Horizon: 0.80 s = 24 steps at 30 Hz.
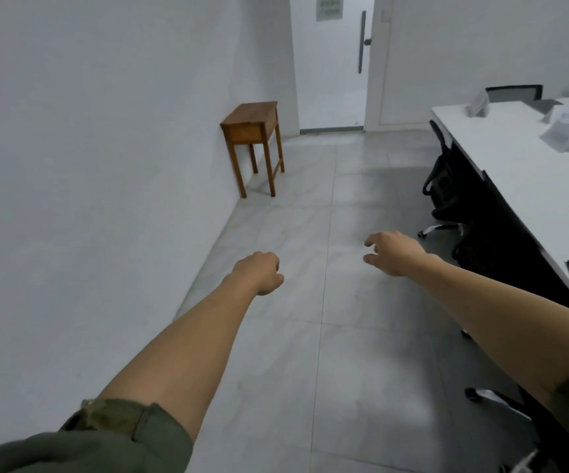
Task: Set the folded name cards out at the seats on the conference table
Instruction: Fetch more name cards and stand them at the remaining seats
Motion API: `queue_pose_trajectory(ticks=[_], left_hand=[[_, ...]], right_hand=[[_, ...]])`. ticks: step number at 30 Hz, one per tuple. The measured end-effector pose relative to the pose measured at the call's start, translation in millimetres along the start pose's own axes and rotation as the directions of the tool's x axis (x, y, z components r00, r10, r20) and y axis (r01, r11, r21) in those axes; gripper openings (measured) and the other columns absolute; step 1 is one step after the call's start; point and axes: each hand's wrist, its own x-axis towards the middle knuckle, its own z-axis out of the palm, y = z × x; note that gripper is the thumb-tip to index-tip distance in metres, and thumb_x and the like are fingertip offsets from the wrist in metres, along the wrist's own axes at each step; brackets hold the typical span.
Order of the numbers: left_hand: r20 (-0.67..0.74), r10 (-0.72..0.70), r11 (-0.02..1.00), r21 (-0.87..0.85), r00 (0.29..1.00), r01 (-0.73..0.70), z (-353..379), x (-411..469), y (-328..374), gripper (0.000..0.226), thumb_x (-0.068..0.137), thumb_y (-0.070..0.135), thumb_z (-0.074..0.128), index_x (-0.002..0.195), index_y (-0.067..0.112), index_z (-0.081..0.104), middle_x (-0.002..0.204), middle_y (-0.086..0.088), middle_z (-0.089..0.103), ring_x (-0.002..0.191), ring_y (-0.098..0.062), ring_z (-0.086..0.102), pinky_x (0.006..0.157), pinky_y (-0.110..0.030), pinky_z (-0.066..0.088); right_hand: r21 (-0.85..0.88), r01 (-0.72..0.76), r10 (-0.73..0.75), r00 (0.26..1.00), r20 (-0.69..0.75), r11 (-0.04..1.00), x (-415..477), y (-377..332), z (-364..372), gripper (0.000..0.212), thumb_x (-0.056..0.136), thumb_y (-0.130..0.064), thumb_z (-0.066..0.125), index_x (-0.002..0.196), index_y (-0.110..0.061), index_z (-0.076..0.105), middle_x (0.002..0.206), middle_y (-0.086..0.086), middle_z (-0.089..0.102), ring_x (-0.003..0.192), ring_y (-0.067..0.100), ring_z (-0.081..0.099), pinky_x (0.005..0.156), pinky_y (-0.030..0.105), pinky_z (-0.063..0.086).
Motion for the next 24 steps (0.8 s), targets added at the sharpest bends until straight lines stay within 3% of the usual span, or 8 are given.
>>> queue_pose_trajectory(ticks=[7, 14, 24], left_hand=[[0.014, 0.078, 0.997, 0.006, 0.997, -0.078, -40.1, 195.0, 3.5, 0.038, 0.094, 0.036, 0.05, 0.125, 0.015, 0.057, 0.124, -0.008, 0.058, 0.105, -0.026, 0.059, 0.081, -0.034, 0.046], [0.037, 0.049, 0.999, -0.008, 0.998, -0.049, -87.3, 407.7, 20.2, 0.039, 0.094, 0.036, 0.051, 0.126, 0.016, 0.056, 0.126, -0.007, 0.057, 0.106, -0.025, 0.058, 0.086, -0.035, 0.049], [0.022, 0.023, 0.995, -0.095, 0.999, -0.021, -167.5, 672.0, 18.0, 0.038, 0.093, 0.038, 0.052, 0.124, 0.017, 0.058, 0.125, -0.007, 0.057, 0.106, -0.025, 0.058, 0.087, -0.036, 0.049]], right_hand=[[0.004, -0.064, 0.064, 0.998, -0.012, 0.998, 179.5, 30.5, -27.7, 0.049, 0.093, -0.042, 0.056, 0.138, -0.024, 0.047, 0.128, 0.004, 0.061, 0.114, 0.03, 0.058, 0.089, 0.038, 0.047], [0.019, -0.077, 0.076, 0.996, 0.054, 0.997, 395.5, 76.1, -53.7, 0.052, 0.093, -0.043, 0.057, 0.14, -0.025, 0.044, 0.136, 0.004, 0.056, 0.121, 0.029, 0.054, 0.096, 0.039, 0.046], [-0.019, -0.033, 0.034, 0.999, 0.032, 0.999, 670.2, 100.0, -128.2, 0.05, 0.093, -0.043, 0.056, 0.138, -0.025, 0.046, 0.134, 0.004, 0.058, 0.121, 0.029, 0.055, 0.097, 0.039, 0.047]])
